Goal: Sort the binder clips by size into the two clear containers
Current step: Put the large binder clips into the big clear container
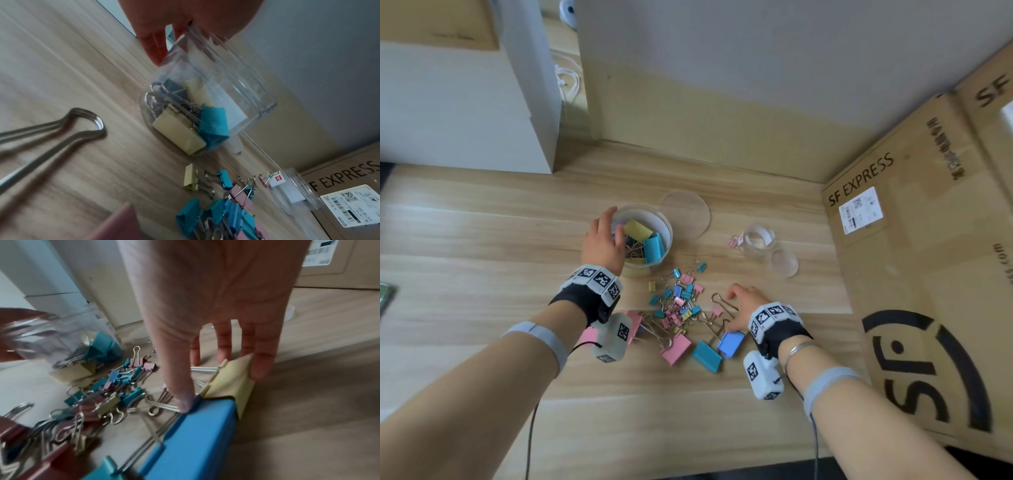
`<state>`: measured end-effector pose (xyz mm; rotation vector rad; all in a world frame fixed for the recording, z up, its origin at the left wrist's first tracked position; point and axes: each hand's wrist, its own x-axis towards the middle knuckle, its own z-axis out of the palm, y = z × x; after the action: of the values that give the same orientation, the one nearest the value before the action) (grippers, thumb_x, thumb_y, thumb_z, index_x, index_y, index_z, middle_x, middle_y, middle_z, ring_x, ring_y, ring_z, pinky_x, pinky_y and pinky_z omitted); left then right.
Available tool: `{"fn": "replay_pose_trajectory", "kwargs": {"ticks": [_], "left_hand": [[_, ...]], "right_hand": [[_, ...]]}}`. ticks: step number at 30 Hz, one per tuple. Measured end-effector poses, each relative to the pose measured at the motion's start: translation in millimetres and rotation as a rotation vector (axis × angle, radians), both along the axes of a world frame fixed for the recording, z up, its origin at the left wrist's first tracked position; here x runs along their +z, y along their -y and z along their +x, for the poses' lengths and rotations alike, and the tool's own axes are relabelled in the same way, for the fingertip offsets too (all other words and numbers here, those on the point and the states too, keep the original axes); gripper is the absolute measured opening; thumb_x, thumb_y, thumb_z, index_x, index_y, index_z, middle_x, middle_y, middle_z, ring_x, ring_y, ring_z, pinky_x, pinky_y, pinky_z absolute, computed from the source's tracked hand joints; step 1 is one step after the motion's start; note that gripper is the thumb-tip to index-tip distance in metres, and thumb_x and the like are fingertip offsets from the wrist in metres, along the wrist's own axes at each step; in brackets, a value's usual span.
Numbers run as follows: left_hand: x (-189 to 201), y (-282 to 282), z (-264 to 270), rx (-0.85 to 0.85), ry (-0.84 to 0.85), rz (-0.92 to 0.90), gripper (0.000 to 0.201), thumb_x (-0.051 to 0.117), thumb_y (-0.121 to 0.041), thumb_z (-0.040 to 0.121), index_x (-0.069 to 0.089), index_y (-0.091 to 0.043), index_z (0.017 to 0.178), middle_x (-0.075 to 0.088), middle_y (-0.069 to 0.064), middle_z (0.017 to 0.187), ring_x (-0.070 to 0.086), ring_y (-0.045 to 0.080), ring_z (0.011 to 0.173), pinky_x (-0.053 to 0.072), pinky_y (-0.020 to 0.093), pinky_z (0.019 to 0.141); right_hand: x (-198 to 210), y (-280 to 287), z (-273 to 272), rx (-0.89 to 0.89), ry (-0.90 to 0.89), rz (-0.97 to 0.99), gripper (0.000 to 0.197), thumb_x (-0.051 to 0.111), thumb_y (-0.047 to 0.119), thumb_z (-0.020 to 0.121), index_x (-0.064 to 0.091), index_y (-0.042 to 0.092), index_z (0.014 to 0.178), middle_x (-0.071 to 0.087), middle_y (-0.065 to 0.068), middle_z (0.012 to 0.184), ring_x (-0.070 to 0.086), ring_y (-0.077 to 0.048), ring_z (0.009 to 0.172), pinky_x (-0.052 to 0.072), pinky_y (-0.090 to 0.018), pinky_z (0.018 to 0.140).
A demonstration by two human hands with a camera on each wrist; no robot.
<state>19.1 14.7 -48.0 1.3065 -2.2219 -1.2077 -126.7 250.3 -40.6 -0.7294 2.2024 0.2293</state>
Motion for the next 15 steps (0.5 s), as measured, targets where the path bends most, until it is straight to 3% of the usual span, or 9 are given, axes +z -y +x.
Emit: {"fn": "replay_pose_trajectory", "kwargs": {"ticks": [3, 9, 15], "left_hand": [[1, -1, 0, 0.005, -0.003, 0.017, 0.042, 0.034, -0.022, 0.097, 0.036, -0.014, 0.138, 0.043, 0.022, 0.136, 0.046, 0.037, 0.12, 0.038, 0.044, 0.101], [1, 2, 8, -0.022, -0.028, 0.08, 0.044, 0.03, -0.028, 0.099, 0.032, -0.015, 0.141, 0.039, 0.021, 0.138, 0.045, 0.036, 0.122, 0.037, 0.044, 0.104], [0, 6, 20, -0.039, -0.005, 0.106, 0.044, 0.026, -0.029, 0.1, 0.035, -0.014, 0.14, 0.042, 0.02, 0.139, 0.045, 0.034, 0.125, 0.036, 0.041, 0.103]], "right_hand": [[2, 2, 0, -0.007, 0.012, -0.012, 0.063, 0.08, 0.017, 0.068, 0.045, 0.018, 0.121, 0.055, -0.006, 0.12, 0.057, -0.025, 0.105, 0.046, -0.029, 0.084], [22, 18, -9, -0.022, -0.034, -0.042, 0.023, 0.07, 0.014, 0.08, 0.067, 0.015, 0.104, 0.064, -0.006, 0.116, 0.06, -0.019, 0.099, 0.048, -0.026, 0.086], [76, 81, -6, -0.127, -0.002, -0.453, 0.02, 0.069, 0.018, 0.081, 0.067, 0.02, 0.1, 0.059, 0.007, 0.097, 0.055, -0.008, 0.084, 0.041, -0.018, 0.069]]}}
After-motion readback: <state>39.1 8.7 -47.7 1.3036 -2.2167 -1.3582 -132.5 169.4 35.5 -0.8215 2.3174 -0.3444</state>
